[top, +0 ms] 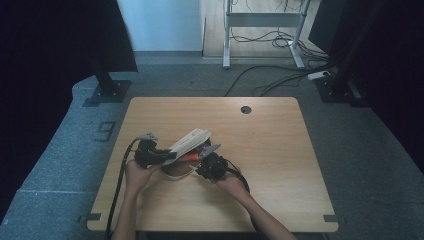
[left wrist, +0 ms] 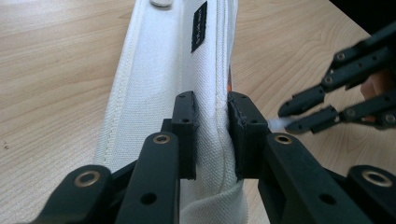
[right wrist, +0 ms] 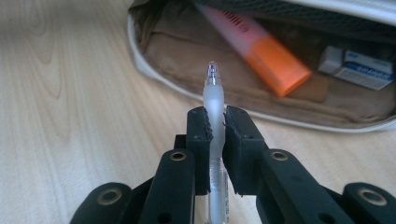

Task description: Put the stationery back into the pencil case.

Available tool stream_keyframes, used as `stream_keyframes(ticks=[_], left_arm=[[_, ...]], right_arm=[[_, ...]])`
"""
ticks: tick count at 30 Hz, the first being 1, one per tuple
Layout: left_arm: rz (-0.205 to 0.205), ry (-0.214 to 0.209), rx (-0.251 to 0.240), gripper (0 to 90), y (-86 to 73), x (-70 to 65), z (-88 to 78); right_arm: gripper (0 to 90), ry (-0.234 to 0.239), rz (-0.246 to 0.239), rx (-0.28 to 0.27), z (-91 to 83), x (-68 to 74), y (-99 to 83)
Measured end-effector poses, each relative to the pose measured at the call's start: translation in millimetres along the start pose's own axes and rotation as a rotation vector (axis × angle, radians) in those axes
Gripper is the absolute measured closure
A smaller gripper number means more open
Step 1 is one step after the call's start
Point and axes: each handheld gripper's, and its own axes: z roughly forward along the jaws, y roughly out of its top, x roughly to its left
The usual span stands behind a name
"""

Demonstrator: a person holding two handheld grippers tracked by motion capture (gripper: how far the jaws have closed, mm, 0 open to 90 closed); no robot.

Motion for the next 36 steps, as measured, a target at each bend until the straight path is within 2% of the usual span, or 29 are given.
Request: stream_keyframes(ticks=[15,21,26,36], left_arm=[[-0.004,-0.001,-0.004,74.9,0.6,-1.3,-1.8],[-0.005,-0.002,-0.005,75.1,0.8,-1.7,-2.5],[-0.004,-0.004,-0.004,75.1,0.9,-2.1,-2.5],[-0.004,-0.008,-0.002,75.0,0.9,-2.5,-2.0]], right_arm=[[78.7,-0.039,0.012,0.024,5.1,-27.4,23.1],[78.7,-0.057,0.018,0.057,12.6,-41.7,28.9],[78.7,-0.066,0.017,0.074,19.8,-48.7,29.5],[78.7,-0.066,0.019,0.072,32.1,-56.9,34.9]])
